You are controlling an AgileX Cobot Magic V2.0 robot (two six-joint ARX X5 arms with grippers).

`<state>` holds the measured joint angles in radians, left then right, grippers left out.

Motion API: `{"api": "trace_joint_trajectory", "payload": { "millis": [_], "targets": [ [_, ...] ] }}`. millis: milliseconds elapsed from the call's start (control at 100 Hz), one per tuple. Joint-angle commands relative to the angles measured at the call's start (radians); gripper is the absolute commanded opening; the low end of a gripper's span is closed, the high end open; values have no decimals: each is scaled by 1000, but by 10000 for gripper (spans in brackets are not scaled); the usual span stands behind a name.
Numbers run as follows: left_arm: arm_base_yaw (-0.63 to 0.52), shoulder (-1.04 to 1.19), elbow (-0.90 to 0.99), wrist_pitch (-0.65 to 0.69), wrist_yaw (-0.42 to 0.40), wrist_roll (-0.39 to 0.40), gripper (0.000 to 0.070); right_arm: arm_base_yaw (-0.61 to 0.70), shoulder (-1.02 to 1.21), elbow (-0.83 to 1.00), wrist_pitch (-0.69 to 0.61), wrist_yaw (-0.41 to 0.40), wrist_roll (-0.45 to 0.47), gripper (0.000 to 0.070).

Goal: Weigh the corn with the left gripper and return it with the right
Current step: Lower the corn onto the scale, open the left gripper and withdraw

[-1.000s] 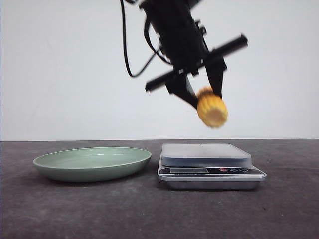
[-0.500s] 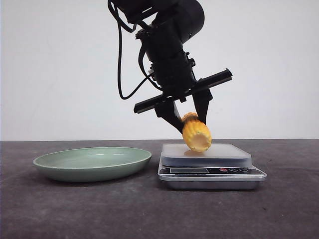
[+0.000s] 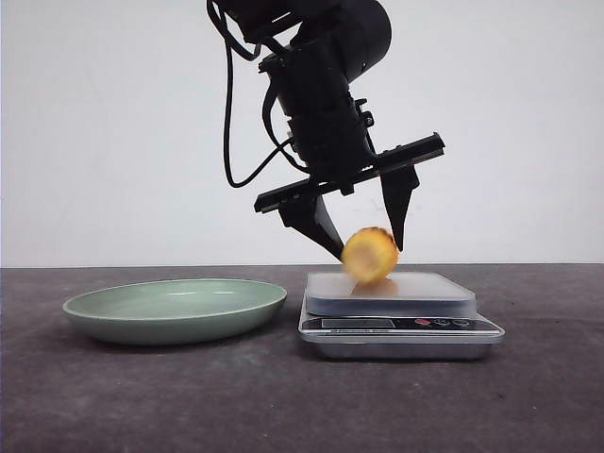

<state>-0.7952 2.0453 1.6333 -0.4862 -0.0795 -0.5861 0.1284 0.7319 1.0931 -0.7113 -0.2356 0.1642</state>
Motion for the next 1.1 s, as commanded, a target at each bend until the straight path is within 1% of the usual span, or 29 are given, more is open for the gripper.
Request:
{"api": "trace_joint_trajectory", "payload": {
  "millis": [0, 180, 210, 300, 320, 400, 490, 600, 740, 850, 890, 950, 1090],
  "targets": [
    [-13, 24, 30, 6, -2, 18, 355, 2, 5, 18, 1, 1, -7, 540],
    [-17, 24, 30, 7, -2, 21, 363, 2, 5, 18, 0, 1, -8, 540],
    [-17, 24, 30, 7, -2, 21, 379, 2, 5, 18, 0, 1, -8, 540],
    [-19, 24, 30, 8, -3, 21, 479, 2, 5, 18, 0, 1, -8, 540],
    [-20, 24, 30, 8, -3, 21, 488, 2, 5, 18, 0, 1, -8, 540],
    [-21, 21, 35, 1, -4, 22, 488, 2, 5, 18, -1, 1, -9, 540],
    [-22, 2, 51, -24, -34, 27, 488, 2, 5, 18, -1, 1, -13, 540],
    [-27, -65, 60, -40, -63, 85, 487, 2, 5, 18, -1, 1, -14, 540],
    [-30, -219, 60, -79, -145, 229, 486, 2, 5, 18, -10, 0, -15, 540],
    [-10, -375, 60, -143, -240, 342, 480, 4, 5, 18, -19, 0, -15, 540],
    [10, -433, 60, -162, -264, 365, 479, 7, 5, 18, -20, 0, -15, 540],
    [51, -518, 60, -192, -277, 394, 479, 12, 5, 18, -23, -1, -15, 540],
    [196, -703, 60, -310, -298, 407, 475, 28, 5, 18, -23, -1, -16, 540]
  ]
}}
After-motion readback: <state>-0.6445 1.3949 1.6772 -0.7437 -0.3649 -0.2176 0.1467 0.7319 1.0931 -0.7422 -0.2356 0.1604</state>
